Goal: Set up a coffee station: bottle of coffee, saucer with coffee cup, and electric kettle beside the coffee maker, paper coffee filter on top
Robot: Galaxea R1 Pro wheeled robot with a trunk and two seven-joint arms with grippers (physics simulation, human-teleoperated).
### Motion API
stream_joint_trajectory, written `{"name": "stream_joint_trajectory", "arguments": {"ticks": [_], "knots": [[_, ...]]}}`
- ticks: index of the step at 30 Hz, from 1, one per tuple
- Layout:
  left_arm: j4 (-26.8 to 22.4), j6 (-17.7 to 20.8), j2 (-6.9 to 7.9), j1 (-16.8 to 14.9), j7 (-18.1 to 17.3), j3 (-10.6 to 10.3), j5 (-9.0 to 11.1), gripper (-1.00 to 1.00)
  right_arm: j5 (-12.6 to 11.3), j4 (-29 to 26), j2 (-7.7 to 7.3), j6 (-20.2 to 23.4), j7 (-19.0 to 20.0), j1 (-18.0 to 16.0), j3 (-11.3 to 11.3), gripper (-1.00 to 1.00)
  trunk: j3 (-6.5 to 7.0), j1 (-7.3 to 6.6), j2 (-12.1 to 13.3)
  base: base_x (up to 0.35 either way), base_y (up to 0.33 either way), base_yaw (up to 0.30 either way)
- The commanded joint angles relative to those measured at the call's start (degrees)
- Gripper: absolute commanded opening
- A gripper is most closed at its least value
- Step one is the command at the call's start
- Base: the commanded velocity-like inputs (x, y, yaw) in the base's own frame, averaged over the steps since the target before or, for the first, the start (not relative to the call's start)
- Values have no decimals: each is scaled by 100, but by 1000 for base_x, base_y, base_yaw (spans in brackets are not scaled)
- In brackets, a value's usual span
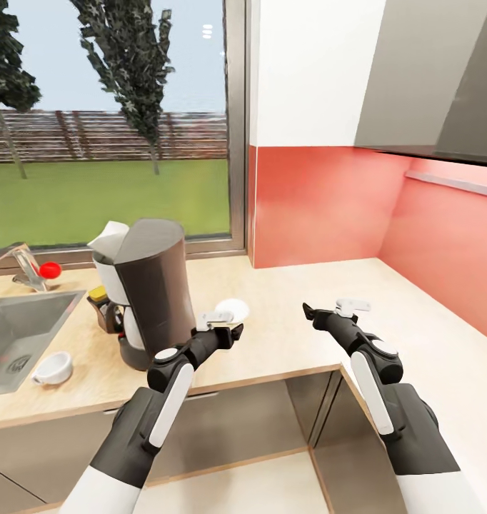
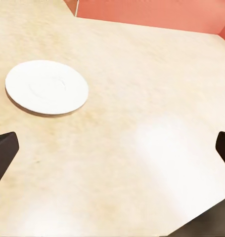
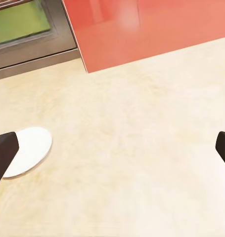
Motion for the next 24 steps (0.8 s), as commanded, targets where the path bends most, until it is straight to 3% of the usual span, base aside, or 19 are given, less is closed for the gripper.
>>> {"name": "stream_joint_trajectory", "arguments": {"ticks": [1,24], "knots": [[-7,29,0,-5,41,-4,58,100,-50,-7,-6,21,-42,-6,11,100,-13,6,-12,224,0,0],[-7,24,0,-2,41,-1,50,100,-49,10,-14,21,-42,-6,11,100,-13,6,-12,31,0,0]]}}
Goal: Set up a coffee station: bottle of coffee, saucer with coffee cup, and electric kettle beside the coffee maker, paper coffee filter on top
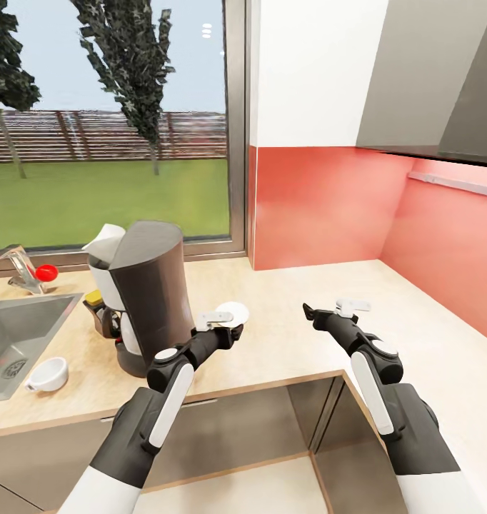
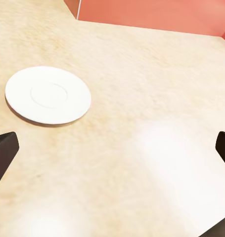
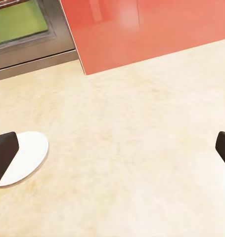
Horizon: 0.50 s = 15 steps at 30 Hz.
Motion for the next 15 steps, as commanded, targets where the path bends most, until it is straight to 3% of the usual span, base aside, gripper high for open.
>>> {"name": "stream_joint_trajectory", "arguments": {"ticks": [1,15], "knots": [[-7,26,0,-3,41,-1,59,100,-52,-7,-6,21,-43,-6,11,100,-13,4,-13,0,0,0],[-7,-60,-7,0,41,0,56,100,-49,12,-4,21,-43,-6,11,100,-13,4,-13,61,0,0]]}}
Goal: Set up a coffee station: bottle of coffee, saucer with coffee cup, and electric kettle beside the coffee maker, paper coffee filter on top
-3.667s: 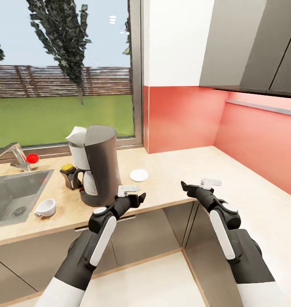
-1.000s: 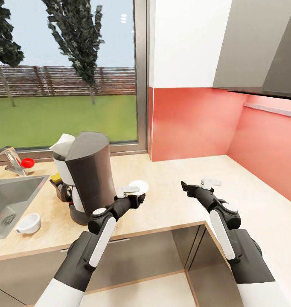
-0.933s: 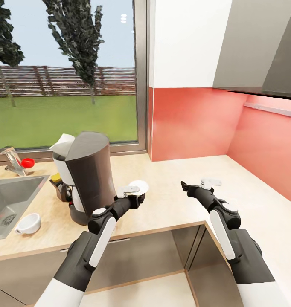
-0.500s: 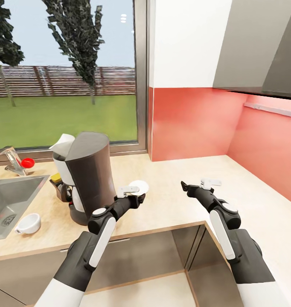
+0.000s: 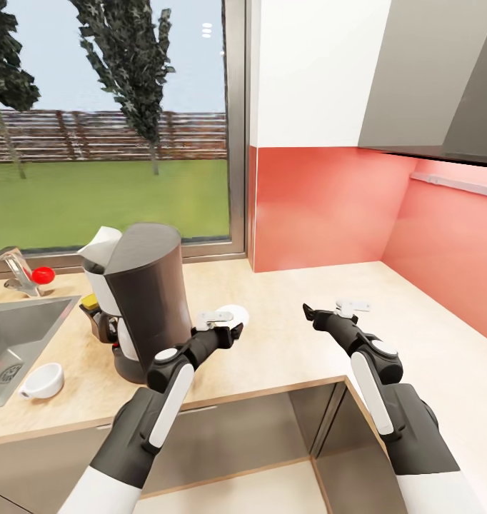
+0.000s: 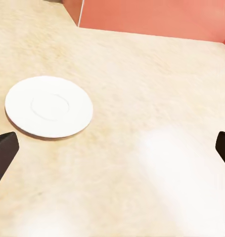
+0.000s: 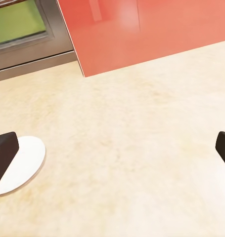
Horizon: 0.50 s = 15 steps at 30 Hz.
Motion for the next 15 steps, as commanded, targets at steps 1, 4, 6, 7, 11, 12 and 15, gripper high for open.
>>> {"name": "stream_joint_trajectory", "arguments": {"ticks": [1,4,6,7,11,12,15], "knots": [[-5,-29,-4,-7,43,-5,57,100,-52,-8,-6,21,-43,-6,11,100,-13,4,-13,2,0,0],[80,-487,-52,-45,161,-12,56,100,-51,-2,-2,21,-44,-6,11,100,-13,4,-13,0,0,0],[158,-631,-189,-81,472,-17,69,100,-48,-1,-3,21,-43,-6,11,100,-13,4,-13,0,0,0],[167,-648,-220,-85,559,-17,71,100,-47,-1,-2,21,-43,-6,13,100,-13,4,-13,0,0,0],[208,-760,-264,-120,1202,-29,91,100,-46,0,-4,23,-43,-6,14,100,-13,4,-13,0,0,0],[245,-813,-264,-174,1397,-44,138,100,-46,0,-1,22,-46,-6,17,100,-13,4,-13,0,0,0],[537,-869,-264,-381,1648,-55,296,100,-46,0,2,22,-44,-6,17,100,-13,4,-13,0,0,0]]}}
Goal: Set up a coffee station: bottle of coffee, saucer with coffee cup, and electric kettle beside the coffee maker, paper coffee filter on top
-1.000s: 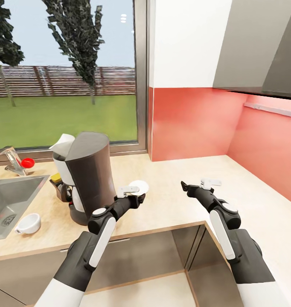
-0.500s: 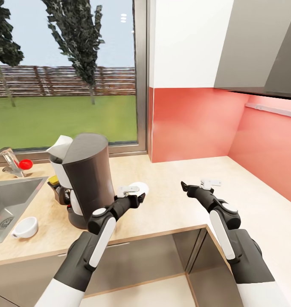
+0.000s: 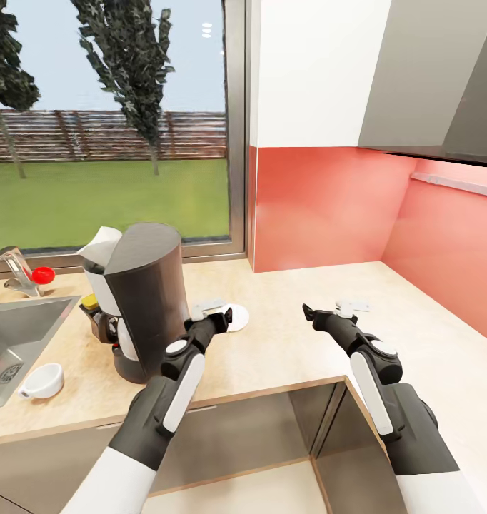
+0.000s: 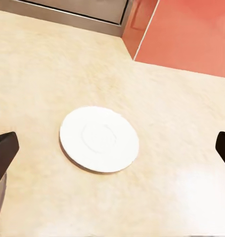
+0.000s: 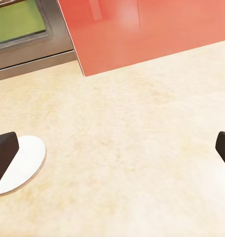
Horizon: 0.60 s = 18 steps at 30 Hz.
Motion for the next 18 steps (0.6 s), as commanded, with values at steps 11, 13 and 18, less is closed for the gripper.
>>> {"name": "stream_joint_trajectory", "arguments": {"ticks": [11,13,18], "knots": [[259,-451,0,2,91,-369,120,100,-52,-7,-5,21,-42,-6,6,100,-13,4,-14,4,0,0],[261,-459,0,0,89,-395,122,100,-52,-7,-5,21,-42,-6,5,100,-13,4,-14,123,0,0],[262,-456,0,-1,88,-409,123,100,-52,-7,-6,21,-43,-6,5,100,-13,4,-14,230,0,0]]}}
